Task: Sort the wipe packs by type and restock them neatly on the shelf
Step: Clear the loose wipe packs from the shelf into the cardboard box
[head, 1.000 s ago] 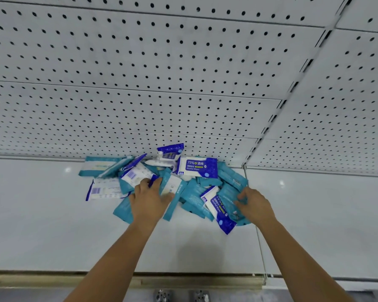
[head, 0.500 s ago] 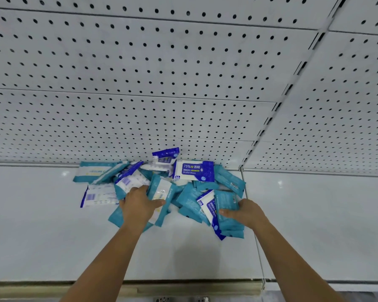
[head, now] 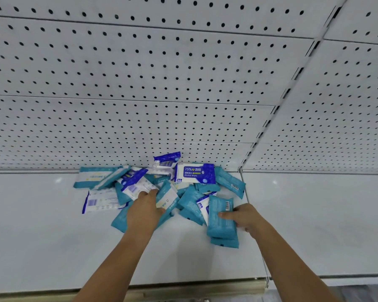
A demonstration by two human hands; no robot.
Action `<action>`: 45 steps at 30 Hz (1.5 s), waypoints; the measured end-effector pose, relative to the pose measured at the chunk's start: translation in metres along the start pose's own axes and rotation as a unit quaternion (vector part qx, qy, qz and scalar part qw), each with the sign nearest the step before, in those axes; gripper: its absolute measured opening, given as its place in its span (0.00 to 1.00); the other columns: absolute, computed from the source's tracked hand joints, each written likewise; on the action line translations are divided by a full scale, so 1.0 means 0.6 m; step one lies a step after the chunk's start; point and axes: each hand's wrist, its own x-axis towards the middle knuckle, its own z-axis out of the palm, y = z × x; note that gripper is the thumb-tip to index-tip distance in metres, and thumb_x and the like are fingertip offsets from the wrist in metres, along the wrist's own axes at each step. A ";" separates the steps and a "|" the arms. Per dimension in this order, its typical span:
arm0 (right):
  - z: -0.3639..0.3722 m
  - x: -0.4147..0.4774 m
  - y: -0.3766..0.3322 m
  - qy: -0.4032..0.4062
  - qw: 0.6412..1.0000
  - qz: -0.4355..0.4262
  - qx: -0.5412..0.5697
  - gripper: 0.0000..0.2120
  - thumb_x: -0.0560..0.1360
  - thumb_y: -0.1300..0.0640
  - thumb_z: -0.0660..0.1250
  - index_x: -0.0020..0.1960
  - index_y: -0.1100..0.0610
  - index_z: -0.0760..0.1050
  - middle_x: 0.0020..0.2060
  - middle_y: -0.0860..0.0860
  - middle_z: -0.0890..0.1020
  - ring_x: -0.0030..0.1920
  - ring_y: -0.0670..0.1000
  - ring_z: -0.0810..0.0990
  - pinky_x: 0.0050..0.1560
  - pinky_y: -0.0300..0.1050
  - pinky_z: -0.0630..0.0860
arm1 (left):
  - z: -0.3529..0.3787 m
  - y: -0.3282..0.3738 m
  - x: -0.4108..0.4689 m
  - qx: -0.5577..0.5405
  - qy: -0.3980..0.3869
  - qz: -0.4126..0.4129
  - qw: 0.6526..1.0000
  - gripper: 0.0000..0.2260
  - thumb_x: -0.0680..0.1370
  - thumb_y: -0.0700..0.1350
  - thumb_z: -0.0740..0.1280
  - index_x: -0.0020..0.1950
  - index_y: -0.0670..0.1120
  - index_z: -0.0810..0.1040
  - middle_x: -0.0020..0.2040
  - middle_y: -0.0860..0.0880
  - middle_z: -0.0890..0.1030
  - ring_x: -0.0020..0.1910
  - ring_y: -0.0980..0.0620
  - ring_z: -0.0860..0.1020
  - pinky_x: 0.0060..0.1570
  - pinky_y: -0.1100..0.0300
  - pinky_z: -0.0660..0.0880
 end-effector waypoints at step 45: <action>-0.202 -0.527 0.608 0.343 0.757 -0.163 0.533 0.15 0.73 0.67 0.73 0.57 0.56 0.79 0.47 0.51 0.87 0.47 0.52 0.86 0.42 0.42 0.82 | 0.187 0.475 -0.524 -0.393 -0.336 0.290 0.805 0.11 0.73 0.39 0.76 0.54 0.47 0.81 0.45 0.54 0.87 0.44 0.55 0.85 0.38 0.66 0.79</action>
